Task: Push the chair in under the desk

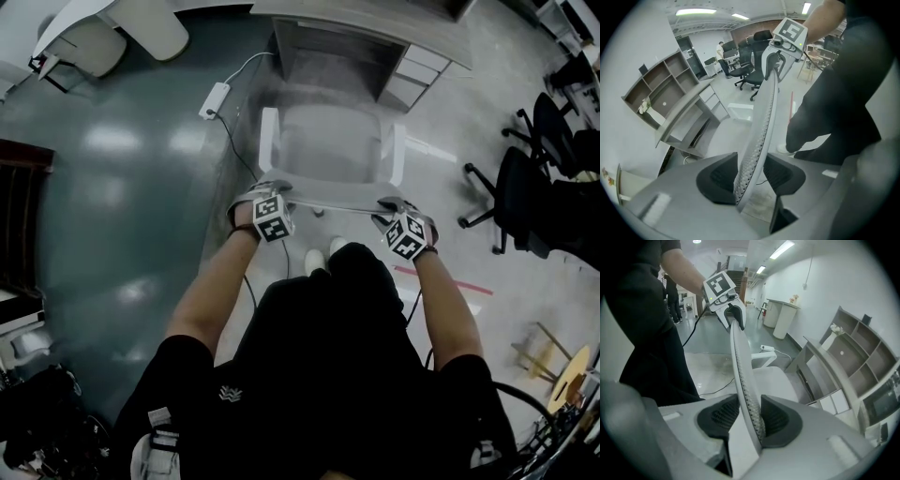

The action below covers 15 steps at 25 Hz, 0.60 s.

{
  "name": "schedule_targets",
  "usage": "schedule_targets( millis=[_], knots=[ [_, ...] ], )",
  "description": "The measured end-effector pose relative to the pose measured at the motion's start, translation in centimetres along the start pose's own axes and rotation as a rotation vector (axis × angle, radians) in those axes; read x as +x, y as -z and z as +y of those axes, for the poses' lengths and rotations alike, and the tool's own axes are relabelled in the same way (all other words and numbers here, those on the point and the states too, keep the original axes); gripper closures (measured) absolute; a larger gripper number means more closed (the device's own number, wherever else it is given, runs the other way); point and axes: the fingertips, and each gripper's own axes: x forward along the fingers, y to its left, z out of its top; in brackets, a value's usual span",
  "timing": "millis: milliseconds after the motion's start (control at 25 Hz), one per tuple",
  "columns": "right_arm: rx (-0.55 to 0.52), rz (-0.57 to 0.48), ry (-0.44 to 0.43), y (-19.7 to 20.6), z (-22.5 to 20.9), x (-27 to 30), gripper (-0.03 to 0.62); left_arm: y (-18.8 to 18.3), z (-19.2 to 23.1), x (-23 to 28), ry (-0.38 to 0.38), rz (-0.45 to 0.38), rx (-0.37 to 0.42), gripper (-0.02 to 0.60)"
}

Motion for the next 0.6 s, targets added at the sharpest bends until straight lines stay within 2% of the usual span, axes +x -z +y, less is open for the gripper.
schedule_targets(
  millis=[400,600],
  knots=[
    [-0.003,-0.008,-0.009,-2.9,-6.9,3.2,0.453,0.8,8.4,2.1,-0.005,0.057,-0.017,0.396],
    [0.009,-0.014,-0.025,-4.2,-10.5,4.2,0.453,1.0,12.1,3.1,0.023,0.1,-0.012,0.396]
  ],
)
